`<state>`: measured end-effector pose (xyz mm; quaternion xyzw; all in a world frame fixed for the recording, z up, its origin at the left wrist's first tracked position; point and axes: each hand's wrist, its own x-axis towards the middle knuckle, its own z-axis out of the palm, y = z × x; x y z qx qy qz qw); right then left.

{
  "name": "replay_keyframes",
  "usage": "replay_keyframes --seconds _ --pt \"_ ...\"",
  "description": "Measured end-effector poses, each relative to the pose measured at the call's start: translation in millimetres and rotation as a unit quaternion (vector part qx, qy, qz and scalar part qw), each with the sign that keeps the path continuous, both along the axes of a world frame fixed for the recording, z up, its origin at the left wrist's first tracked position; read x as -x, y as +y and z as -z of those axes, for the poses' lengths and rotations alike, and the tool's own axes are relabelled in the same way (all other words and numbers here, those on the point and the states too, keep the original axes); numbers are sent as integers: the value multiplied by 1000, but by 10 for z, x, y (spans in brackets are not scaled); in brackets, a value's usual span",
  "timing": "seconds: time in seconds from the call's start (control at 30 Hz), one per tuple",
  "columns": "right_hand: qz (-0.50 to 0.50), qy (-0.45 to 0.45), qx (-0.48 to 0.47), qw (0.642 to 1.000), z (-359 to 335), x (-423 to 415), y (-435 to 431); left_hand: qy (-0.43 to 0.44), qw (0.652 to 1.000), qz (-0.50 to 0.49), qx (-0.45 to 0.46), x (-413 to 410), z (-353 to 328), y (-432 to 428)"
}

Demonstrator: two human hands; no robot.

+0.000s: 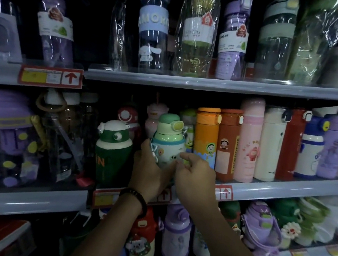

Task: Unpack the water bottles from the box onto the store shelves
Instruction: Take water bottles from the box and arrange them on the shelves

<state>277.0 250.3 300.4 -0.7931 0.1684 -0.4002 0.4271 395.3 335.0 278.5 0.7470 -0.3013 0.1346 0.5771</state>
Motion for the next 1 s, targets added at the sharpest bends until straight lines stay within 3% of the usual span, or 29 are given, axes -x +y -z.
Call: replay_keyframes --seconds 0.6,1.0 --pt "-45 -13 14 999 119 94 8 35 999 21 -1 13 -24 -46" --pt "-22 -1 18 1000 221 79 -81 4 1000 7 -11 132 -37 -80"
